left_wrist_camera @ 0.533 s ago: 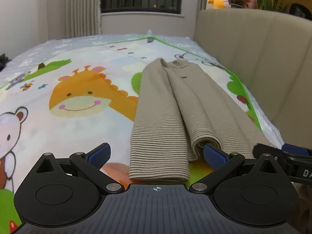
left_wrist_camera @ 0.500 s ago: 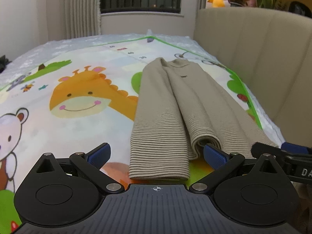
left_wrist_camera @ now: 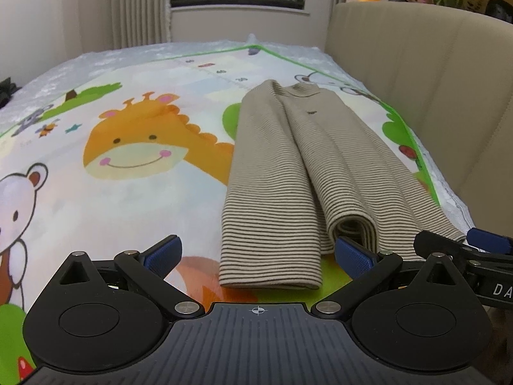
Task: Fold clothes
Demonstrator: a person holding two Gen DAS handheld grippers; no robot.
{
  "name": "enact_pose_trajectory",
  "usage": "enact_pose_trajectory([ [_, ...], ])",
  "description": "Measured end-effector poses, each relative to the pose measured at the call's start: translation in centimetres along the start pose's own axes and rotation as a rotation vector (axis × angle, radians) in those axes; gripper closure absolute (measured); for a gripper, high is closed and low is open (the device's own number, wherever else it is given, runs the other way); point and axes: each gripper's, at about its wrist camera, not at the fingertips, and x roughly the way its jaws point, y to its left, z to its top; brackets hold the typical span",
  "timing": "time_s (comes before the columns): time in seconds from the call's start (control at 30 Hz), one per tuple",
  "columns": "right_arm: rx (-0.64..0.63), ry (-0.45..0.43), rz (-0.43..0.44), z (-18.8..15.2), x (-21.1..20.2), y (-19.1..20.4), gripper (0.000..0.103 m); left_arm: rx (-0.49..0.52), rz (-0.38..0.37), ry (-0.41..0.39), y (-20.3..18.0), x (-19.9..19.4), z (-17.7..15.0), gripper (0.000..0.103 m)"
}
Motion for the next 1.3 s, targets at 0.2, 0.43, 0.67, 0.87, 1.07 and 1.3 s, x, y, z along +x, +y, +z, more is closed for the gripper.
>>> enact_pose_trajectory([
  [0.2, -0.006, 0.01, -0.009, 0.2, 0.2, 0.0, 0.0, -0.008, 0.001, 0.009, 0.1, 0.1, 0.0, 0.0],
  [0.43, -0.008, 0.009, -0.021, 0.2, 0.0, 0.2, 0.0, -0.006, 0.001, 0.019, -0.1, 0.1, -0.2, 0.0],
  [0.67, -0.021, 0.001, -0.034, 0.5, -0.5, 0.3, 0.0, -0.002, -0.002, 0.021, -0.4, -0.2, -0.4, 0.0],
  [0.87, -0.032, -0.008, -0.048, 0.6, -0.9, 0.3, 0.0, 0.003, -0.009, 0.011, -0.6, -0.8, -0.4, 0.0],
  [1.07, -0.03, -0.006, -0.048, 0.5, -1.1, 0.3, 0.0, -0.001, -0.007, 0.015, -0.7, -0.9, -0.4, 0.0],
  [1.3, -0.038, -0.008, -0.047, 0.5, -1.3, 0.5, 0.0, -0.006, -0.007, 0.012, -0.6, -1.2, -0.5, 0.0],
])
